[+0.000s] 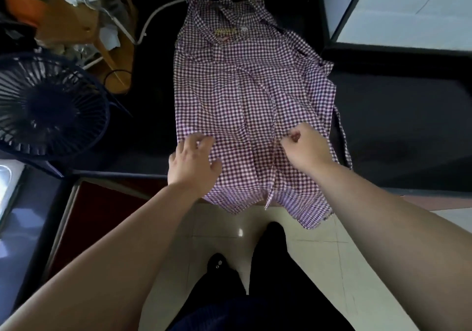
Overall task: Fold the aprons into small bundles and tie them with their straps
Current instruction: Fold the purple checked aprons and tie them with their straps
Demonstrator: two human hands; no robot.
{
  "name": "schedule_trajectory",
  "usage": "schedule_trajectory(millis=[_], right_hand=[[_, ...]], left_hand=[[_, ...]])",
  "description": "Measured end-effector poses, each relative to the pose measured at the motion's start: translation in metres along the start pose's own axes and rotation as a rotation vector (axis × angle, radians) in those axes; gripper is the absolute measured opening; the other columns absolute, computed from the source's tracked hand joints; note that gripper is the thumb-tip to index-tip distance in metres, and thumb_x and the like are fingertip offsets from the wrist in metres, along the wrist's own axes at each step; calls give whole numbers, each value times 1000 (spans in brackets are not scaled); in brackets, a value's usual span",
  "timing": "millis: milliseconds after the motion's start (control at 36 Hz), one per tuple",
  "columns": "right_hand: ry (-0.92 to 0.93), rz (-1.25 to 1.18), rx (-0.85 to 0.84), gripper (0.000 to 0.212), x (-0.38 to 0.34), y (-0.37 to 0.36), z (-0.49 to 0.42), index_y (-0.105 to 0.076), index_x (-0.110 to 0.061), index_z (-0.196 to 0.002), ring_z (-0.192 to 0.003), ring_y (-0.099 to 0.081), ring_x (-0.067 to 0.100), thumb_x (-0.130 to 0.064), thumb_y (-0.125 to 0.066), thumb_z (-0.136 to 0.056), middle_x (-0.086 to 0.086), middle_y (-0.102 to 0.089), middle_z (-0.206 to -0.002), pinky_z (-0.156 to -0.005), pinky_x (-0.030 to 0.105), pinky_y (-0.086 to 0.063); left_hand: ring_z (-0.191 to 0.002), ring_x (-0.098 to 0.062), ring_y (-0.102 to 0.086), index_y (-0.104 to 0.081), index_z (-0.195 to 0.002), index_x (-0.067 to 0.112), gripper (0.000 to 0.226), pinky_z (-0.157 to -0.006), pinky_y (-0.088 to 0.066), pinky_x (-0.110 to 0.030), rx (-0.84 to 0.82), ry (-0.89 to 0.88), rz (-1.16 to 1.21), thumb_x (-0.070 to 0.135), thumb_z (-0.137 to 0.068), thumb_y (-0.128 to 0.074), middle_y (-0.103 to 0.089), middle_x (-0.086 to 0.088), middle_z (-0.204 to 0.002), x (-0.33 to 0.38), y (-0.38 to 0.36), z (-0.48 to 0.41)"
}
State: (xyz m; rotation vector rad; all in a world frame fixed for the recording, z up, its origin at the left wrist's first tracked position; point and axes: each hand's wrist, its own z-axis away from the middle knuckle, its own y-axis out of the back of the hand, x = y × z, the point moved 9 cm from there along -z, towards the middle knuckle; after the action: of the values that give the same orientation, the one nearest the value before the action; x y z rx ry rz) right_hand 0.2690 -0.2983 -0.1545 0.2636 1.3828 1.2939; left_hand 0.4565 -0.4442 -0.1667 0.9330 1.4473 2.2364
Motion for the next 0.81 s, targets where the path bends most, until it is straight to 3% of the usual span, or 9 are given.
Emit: schedule_trajectory(millis=[83, 167, 250, 333, 444, 528, 639, 722, 806], right_hand=[[-59, -11, 62, 30, 16, 26, -23, -50, -6, -121, -87, -48, 17, -21, -50, -94, 4, -55, -106, -72, 26, -35], [-133, -58, 70, 35, 38, 42, -52, -46, -4, -122, -98, -56, 28, -22, -49, -93, 13, -54, -118, -71, 30, -38], [-219, -63, 20, 42, 58, 50, -80, -41, -2, -129, -105, -55, 32, -25, -48, -94, 17, -51, -126, -73, 30, -38], [-298, -76, -76, 47, 72, 47, -100, -42, -1, -130, -106, -56, 32, -33, -49, -96, 16, -54, -125, -74, 32, -42], [-168, -23, -193, 38, 64, 36, -115, -59, -1, -109, -89, -55, 25, -36, -47, -98, 13, -60, -109, -69, 30, -38], [-160, -87, -115, 30, 62, 48, -127, -55, -8, -90, -86, -55, 25, -29, -38, -101, 12, -60, -102, -69, 29, -36], [-197, -249, 41, 34, 63, 92, -150, -46, -4, -123, -86, -47, 19, -28, -28, -105, 5, -50, -103, -72, 29, -36], [-99, -258, 187, 24, 58, 135, -164, -43, -8, -106, -75, -48, 15, -27, -29, -105, -3, -45, -84, -60, 27, -33], [43, -154, 266, 24, 45, 162, -168, -40, -9, -92, -60, -35, 5, -29, -34, -104, -6, -36, -71, -45, 18, -21]], left_hand=[[-147, -24, -6, -22, -151, 30, 59, -116, -14, -47, -205, -8, -72, 46, -98, -42, -4, 1, -161, 21, -16, -20], [-148, -26, -1, -13, -153, 32, 64, -116, -14, -50, -292, 42, -125, 56, -97, -35, 5, 1, -162, 33, -30, -33], [-145, -33, -8, -17, -151, 30, 66, -112, -18, -55, -268, 163, -140, 62, -95, -30, -2, -4, -161, 40, -33, -44], [-140, -33, -21, -35, -142, 17, 60, -108, -25, -53, -154, 246, -166, 55, -96, -36, -24, -9, -154, 56, -22, -59], [-138, -31, -24, -32, -146, 15, 55, -108, -29, -46, -128, 166, -66, 40, -98, -42, -25, -6, -153, 90, -22, -81], [-143, -34, -13, -18, -152, 22, 66, -110, -27, -49, -261, 145, -84, 49, -97, -43, -6, -7, -159, 105, -37, -86], [-145, -39, -2, -13, -153, 24, 78, -112, -22, -56, -307, 263, -79, 66, -91, -38, 4, -11, -161, 114, -42, -93], [-145, -42, 0, -6, -153, 20, 94, -112, -22, -59, -308, 329, -66, 69, -85, -48, 4, -15, -160, 122, -45, -99], [-145, -41, -2, -5, -152, 20, 98, -112, -23, -60, -273, 363, -71, 64, -83, -58, 3, -15, -159, 126, -48, -106]])
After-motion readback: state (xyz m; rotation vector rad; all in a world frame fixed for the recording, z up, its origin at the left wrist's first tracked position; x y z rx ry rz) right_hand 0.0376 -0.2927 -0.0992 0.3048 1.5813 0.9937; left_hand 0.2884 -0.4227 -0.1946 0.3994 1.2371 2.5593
